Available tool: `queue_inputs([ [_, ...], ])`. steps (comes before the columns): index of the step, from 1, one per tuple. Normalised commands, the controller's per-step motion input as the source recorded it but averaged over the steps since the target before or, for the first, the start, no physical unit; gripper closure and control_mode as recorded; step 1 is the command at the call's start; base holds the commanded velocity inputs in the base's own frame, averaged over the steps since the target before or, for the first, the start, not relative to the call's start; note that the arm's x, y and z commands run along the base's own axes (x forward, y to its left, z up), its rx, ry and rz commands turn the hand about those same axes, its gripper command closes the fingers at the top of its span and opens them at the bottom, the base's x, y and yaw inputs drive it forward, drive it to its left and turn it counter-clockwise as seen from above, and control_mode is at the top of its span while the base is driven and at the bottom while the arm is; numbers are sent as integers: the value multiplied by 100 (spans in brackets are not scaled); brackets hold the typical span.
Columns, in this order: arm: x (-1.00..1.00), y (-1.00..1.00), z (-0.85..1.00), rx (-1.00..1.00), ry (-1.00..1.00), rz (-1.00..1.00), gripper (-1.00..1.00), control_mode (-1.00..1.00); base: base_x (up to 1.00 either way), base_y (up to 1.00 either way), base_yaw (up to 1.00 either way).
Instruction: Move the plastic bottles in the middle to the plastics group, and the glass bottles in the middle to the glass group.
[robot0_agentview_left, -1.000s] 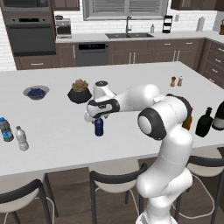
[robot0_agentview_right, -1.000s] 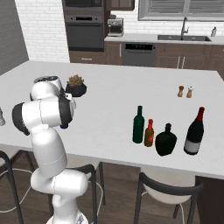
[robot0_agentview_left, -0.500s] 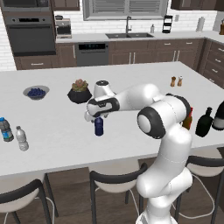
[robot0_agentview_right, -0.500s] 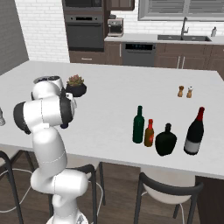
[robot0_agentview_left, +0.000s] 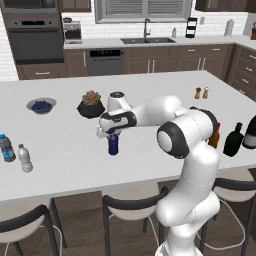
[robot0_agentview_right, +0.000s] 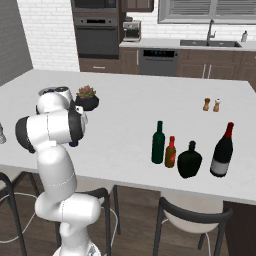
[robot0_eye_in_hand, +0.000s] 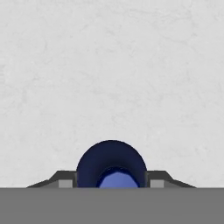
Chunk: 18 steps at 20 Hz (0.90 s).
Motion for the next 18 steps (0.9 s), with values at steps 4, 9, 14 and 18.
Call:
queue_inputs([
  [4, -20, 29, 7, 0, -5, 1, 100, -100, 0, 0, 0],
  [9, -15, 68, 37, 3, -4, 12, 100, -100, 0, 0, 0],
  [14, -9, 100, 22, 0, 0, 26, 100, -100, 0, 0, 0],
  [18, -9, 94, 15, 1, 0, 26, 100, -100, 0, 0, 0],
])
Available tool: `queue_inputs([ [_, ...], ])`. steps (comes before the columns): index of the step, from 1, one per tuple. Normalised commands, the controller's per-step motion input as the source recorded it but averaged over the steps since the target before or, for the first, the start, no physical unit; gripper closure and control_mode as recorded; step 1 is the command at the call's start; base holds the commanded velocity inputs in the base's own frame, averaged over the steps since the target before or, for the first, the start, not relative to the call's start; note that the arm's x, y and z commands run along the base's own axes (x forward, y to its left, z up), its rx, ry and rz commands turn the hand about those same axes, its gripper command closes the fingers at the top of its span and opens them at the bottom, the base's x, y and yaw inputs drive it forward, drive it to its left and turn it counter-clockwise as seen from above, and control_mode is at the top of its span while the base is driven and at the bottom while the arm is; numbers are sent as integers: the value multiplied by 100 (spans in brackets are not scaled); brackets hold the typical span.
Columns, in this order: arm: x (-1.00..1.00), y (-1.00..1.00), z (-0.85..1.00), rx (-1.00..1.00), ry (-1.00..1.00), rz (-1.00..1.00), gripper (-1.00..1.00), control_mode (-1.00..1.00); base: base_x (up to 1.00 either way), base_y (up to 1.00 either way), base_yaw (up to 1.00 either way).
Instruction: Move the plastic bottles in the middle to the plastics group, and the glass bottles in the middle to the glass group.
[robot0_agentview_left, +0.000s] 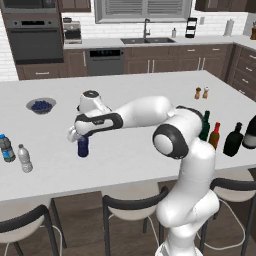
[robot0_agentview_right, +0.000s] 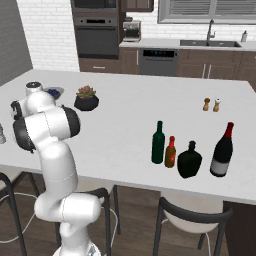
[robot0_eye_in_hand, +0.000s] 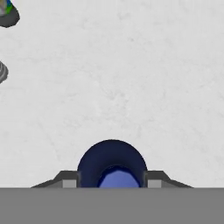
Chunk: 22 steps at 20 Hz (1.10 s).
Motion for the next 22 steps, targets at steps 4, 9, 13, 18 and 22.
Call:
queue_inputs([
  [4, -15, 91, 13, 0, 0, 26, 100, -100, 0, 0, 0],
  [9, -29, 58, 0, 0, 0, 25, 100, -100, 0, 0, 0],
  [13, -22, 35, 0, 0, -1, 18, 100, -100, 0, 0, 0],
  [18, -12, 28, 0, 0, -4, 11, 100, -100, 0, 0, 0],
  [22, 0, 33, 0, 0, -5, 3, 100, -100, 0, 0, 0],
])
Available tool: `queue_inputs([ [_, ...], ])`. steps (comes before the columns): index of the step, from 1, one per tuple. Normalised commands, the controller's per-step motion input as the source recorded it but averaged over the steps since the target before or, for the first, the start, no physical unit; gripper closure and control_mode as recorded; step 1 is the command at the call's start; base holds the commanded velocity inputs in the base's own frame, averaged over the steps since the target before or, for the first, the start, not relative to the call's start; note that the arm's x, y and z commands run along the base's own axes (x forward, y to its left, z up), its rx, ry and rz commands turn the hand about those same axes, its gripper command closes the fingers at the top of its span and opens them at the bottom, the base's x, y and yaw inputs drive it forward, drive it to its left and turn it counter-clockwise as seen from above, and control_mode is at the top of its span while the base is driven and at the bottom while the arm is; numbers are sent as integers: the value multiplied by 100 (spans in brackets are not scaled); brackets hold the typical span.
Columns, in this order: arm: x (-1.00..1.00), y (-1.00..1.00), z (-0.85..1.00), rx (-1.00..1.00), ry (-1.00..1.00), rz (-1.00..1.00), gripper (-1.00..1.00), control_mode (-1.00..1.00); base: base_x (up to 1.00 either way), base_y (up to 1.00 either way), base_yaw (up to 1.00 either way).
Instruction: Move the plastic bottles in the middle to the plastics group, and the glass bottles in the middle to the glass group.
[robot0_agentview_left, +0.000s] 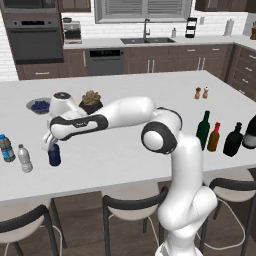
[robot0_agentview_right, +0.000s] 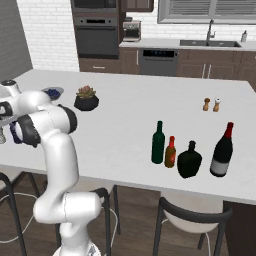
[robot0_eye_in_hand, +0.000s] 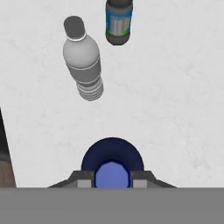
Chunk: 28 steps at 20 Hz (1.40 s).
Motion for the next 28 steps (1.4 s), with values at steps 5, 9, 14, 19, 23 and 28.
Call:
queue_inputs([
  [5, 0, 38, 0, 0, -2, 2, 100, -100, 0, 0, 0],
  [9, 0, 30, 0, 0, -1, 3, 100, -100, 0, 0, 0],
  [14, 0, 13, 0, 0, 0, 2, 100, -100, 0, 0, 0],
  [19, 1, 0, -15, 0, 0, 0, 100, -100, 0, 0, 0],
  [23, 0, 0, -24, 0, 0, 0, 100, -100, 0, 0, 0],
  [28, 0, 0, -27, 0, 0, 0, 100, -100, 0, 0, 0],
])
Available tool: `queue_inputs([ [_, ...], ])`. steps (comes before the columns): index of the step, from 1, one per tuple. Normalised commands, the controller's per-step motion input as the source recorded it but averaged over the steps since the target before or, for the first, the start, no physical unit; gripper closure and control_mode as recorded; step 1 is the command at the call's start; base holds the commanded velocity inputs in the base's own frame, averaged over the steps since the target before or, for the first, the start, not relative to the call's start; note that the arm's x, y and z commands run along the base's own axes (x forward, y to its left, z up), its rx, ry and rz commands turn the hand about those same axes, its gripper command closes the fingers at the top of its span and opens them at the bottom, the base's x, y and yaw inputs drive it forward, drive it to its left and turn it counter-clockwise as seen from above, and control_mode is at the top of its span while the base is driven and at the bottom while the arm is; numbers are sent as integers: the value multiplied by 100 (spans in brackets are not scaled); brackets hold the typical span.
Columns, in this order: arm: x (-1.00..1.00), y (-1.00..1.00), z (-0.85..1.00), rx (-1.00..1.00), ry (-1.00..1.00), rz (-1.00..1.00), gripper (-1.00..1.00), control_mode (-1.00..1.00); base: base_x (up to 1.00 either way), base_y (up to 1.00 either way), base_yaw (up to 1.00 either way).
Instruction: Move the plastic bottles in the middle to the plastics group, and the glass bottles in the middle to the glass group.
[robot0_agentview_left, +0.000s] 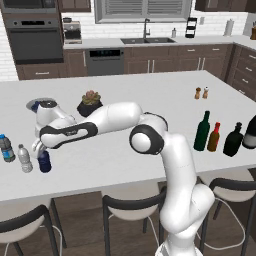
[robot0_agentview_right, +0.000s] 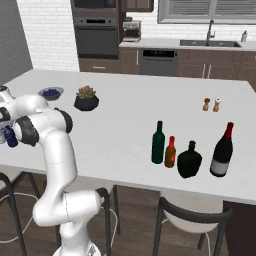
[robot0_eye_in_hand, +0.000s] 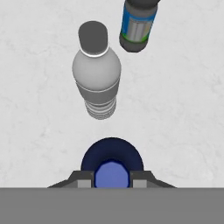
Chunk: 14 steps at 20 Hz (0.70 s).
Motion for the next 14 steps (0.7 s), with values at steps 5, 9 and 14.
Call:
queue_inputs([
  [5, 0, 0, -10, 0, 0, 0, 100, -100, 0, 0, 0],
  [9, 0, 0, -13, 0, 0, 0, 100, -100, 0, 0, 0],
  [14, 0, 0, 0, 0, 0, 0, -100, -100, 0, 0, 0],
])
